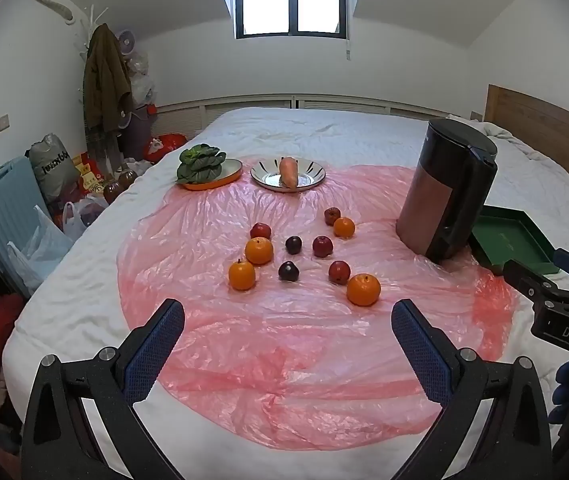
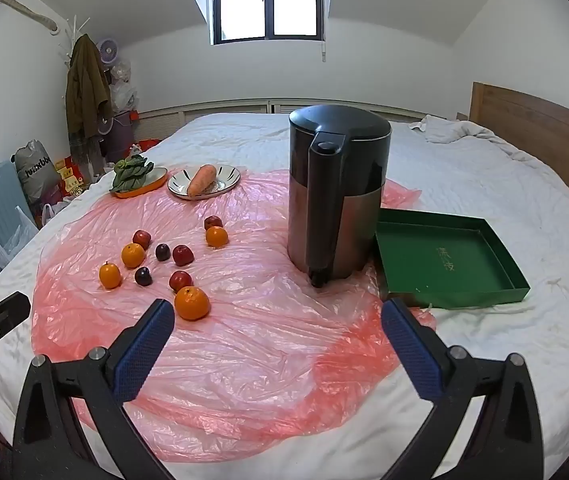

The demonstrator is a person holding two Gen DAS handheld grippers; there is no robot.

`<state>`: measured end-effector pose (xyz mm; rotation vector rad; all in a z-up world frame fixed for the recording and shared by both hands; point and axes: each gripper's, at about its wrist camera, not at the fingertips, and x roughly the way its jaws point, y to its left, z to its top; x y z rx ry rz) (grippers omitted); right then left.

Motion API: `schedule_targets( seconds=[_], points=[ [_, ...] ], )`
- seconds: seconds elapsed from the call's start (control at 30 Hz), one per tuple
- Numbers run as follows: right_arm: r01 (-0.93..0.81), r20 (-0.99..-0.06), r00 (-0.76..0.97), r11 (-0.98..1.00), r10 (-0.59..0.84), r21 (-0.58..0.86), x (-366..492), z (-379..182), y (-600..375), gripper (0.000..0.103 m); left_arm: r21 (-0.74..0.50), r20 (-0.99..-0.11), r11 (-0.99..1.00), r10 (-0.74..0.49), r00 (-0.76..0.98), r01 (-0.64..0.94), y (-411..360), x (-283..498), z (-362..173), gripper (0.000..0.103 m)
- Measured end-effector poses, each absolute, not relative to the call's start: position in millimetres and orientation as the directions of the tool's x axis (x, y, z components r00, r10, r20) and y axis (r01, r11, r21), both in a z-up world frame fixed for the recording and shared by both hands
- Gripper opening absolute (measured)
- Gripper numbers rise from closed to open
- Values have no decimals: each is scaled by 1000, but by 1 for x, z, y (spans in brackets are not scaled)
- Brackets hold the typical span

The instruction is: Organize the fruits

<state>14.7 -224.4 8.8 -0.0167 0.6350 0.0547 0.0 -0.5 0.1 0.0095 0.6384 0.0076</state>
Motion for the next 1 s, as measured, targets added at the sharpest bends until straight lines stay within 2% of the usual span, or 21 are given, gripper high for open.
schedule_targets(
  seconds=[0.23,1.0],
  points=[
    [-52,-568,822,999,45,4,9,13,-229,103,13,-594,1000,9,805,-2,-10,1,1,102],
    [-79,-585,808,997,76,20,9,12,-222,103,16,-587,1000,-2,810,14,-7,-3,5,102]
  ],
)
